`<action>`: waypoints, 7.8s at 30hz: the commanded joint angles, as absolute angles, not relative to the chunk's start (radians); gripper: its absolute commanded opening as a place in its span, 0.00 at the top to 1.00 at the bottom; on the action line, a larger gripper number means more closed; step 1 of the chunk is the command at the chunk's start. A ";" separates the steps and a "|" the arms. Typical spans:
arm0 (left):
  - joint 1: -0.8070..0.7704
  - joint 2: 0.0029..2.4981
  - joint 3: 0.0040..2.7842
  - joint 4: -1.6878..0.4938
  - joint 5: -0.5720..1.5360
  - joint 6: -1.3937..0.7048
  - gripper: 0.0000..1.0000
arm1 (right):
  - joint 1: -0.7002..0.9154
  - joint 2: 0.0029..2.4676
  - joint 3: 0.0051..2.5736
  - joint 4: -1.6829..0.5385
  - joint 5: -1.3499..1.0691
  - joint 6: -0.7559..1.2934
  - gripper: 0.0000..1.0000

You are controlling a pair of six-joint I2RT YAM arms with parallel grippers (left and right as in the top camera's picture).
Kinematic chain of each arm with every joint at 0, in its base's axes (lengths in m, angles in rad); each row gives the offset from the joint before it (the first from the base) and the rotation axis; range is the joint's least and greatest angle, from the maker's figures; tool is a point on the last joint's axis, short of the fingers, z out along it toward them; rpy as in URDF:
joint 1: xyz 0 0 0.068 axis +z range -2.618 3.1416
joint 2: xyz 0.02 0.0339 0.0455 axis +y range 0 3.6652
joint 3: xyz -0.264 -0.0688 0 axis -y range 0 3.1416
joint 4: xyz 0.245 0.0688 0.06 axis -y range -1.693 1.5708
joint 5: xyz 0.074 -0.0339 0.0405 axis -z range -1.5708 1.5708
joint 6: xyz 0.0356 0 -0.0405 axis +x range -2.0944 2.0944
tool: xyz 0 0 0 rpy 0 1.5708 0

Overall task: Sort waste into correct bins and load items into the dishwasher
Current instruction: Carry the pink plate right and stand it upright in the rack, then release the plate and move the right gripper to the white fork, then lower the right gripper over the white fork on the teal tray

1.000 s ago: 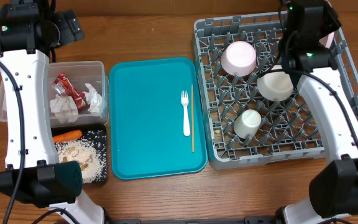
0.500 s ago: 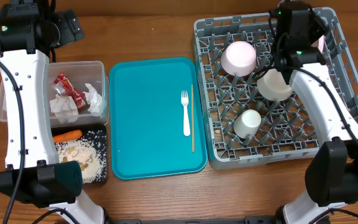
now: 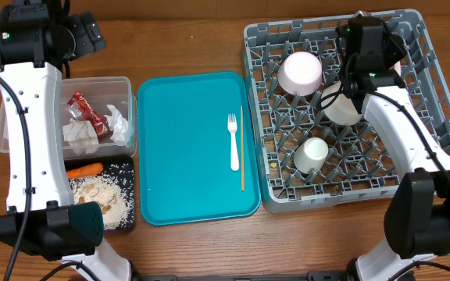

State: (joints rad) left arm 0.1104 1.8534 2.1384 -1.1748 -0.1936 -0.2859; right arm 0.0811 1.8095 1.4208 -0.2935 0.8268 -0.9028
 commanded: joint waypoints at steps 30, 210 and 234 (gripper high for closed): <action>0.110 1.838 2.162 -1.174 -0.186 -0.295 0.00 | 0.297 1.497 1.422 -0.453 0.908 -0.176 0.00; 0.110 1.838 2.162 -1.174 -0.186 -0.295 0.00 | 0.760 2.042 1.436 -0.739 0.224 0.597 0.96; 0.110 1.838 2.162 -1.174 -0.186 -0.295 0.00 | 0.764 2.024 1.436 -0.759 0.276 0.628 0.87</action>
State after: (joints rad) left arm 0.1104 1.8534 2.1384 -1.1751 -0.1936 -0.2855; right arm 0.7601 2.0670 1.4322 -0.7597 0.2554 0.6235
